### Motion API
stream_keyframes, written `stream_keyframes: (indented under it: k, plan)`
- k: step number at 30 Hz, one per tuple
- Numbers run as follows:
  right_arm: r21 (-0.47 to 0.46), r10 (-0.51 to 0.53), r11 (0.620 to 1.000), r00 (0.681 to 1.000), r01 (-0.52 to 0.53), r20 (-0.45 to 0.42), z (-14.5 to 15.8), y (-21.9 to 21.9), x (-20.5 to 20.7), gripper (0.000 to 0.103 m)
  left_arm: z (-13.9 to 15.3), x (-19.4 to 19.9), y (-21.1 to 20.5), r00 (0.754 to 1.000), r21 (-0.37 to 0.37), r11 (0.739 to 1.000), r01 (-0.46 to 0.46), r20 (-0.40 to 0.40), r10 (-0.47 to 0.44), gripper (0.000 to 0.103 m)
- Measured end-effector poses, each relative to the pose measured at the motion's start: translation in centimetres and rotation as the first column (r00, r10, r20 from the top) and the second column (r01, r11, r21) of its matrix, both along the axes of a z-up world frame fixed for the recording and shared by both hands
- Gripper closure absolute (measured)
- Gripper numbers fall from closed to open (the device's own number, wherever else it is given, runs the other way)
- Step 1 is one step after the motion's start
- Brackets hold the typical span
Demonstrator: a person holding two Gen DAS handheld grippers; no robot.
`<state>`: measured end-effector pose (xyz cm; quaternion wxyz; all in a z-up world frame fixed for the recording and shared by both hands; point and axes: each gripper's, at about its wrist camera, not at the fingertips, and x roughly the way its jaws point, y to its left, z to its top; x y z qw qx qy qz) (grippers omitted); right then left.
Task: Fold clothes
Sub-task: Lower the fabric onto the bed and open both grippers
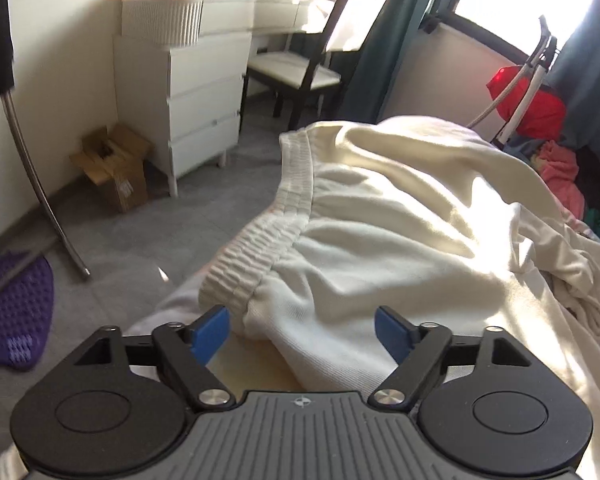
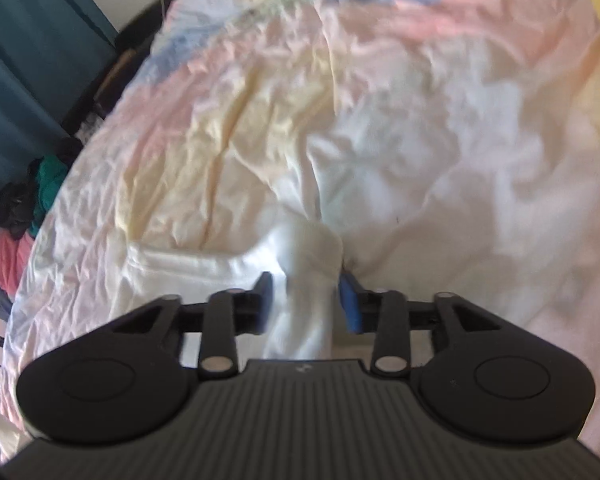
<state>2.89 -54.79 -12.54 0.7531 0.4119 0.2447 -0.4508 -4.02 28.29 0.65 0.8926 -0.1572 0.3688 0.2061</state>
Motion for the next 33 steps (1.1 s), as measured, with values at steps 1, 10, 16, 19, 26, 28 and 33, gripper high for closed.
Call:
stream_keyframes:
  k: [1, 10, 16, 19, 26, 28, 33]
  plan:
    - [-0.032, 0.001, 0.999, 1.0, -0.001, -0.004, 0.5, 0.3, 0.1, 0.048, 0.9, -0.2, -1.1, 1.0, 0.054, 0.999, 0.004, 0.026, -0.005, 0.014]
    - [-0.359, 0.342, 0.884, 0.938, -0.299, 0.061, 6.5, 8.0, 2.2, 0.037, 5.7, 1.3, -13.1, 0.942, 0.248, 0.957, 0.154, 0.254, -0.217, 0.003]
    - [-0.485, 0.66, 0.679, 0.747, -0.551, 0.077, 8.2, 15.5, 2.5, 0.037, 4.7, 4.7, -21.5, 0.888, 0.234, 0.922, 0.31, 0.276, -0.368, 0.003]
    - [-0.524, 0.755, 0.584, 0.652, -0.621, 0.069, 8.3, 18.4, 2.2, 0.037, 3.7, 5.6, -24.6, 0.857, 0.228, 0.902, 0.366, 0.295, -0.422, 0.003]
    - [-0.595, 0.855, 0.404, 0.518, -0.695, -0.025, 8.3, 23.3, 2.3, 0.037, -2.0, 7.5, -27.5, 0.808, 0.234, 0.851, 0.471, 0.274, -0.522, 0.008]
    - [-0.589, 0.863, 0.391, 0.503, -0.708, -0.031, 8.1, 23.8, 2.5, 0.037, -3.8, 8.3, -27.3, 0.816, 0.209, 0.851, 0.481, 0.248, -0.522, 0.011]
    - [-0.579, 0.88, 0.361, 0.473, -0.731, -0.049, 7.8, 25.0, 2.9, 0.037, -6.5, 10.3, -27.3, 0.825, 0.184, 0.847, 0.498, 0.199, -0.528, 0.011]
